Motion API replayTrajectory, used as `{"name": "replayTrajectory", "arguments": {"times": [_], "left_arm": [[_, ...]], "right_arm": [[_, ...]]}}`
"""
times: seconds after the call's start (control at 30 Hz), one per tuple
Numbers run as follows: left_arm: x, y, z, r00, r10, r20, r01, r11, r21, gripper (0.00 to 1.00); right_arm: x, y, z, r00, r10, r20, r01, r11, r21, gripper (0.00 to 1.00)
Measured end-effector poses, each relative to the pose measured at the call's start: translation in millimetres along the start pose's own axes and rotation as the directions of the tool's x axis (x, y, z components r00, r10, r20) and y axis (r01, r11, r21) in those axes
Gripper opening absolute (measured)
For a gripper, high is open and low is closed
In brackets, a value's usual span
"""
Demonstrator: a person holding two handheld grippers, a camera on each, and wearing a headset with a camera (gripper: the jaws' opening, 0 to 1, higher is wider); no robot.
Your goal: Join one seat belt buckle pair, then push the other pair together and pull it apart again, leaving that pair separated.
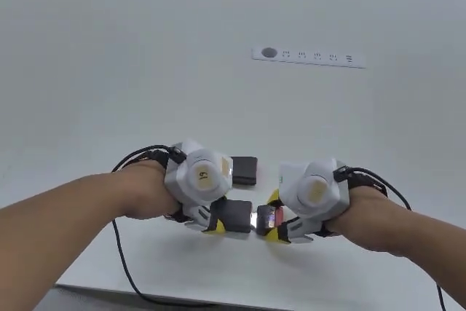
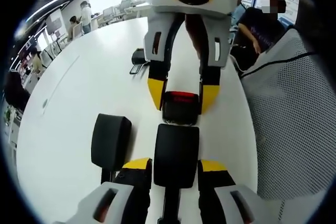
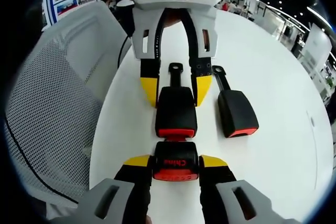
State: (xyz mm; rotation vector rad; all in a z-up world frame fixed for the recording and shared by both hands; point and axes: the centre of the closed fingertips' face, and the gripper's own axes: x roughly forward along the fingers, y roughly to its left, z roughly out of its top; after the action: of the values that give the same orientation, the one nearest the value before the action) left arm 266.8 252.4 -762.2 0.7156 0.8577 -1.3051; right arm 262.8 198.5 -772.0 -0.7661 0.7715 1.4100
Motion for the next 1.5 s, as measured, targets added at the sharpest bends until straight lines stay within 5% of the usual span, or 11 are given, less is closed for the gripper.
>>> {"name": "replayTrajectory", "arguments": {"times": [0.3, 0.57, 0.7, 1.1, 1.5], "left_arm": [[-18.5, 1.5, 15.0, 0.9989, 0.018, 0.043, -0.018, 1.0, 0.016, 0.37], [-28.4, 34.1, 13.0, 0.9967, 0.062, 0.052, -0.062, 0.998, -0.004, 0.38], [-35.6, 47.0, 22.0, 0.9946, 0.085, 0.058, -0.085, 0.996, -0.002, 0.38], [-27.0, 78.9, 16.7, 0.9948, 0.095, 0.037, -0.095, 0.995, 0.012, 0.4], [-13.5, 90.2, 13.9, 0.9976, 0.068, 0.015, -0.068, 0.998, 0.014, 0.41]], "right_arm": [[-21.2, 0.6, 10.4, 0.9995, 0.008, 0.03, -0.007, 1.0, -0.007, 0.31], [-39.3, -12.4, 2.0, 0.9993, -0.022, 0.031, 0.022, 1.0, 0.008, 0.31], [-45.8, -23.6, -14.4, 0.999, -0.044, 0.004, 0.044, 0.999, 0.005, 0.31], [-67.8, -58.0, -53.8, 0.9937, -0.096, -0.057, 0.096, 0.995, -0.011, 0.31], [-93.6, -97.8, -93.3, 0.9816, -0.149, -0.119, 0.15, 0.989, -0.004, 0.32]]}}
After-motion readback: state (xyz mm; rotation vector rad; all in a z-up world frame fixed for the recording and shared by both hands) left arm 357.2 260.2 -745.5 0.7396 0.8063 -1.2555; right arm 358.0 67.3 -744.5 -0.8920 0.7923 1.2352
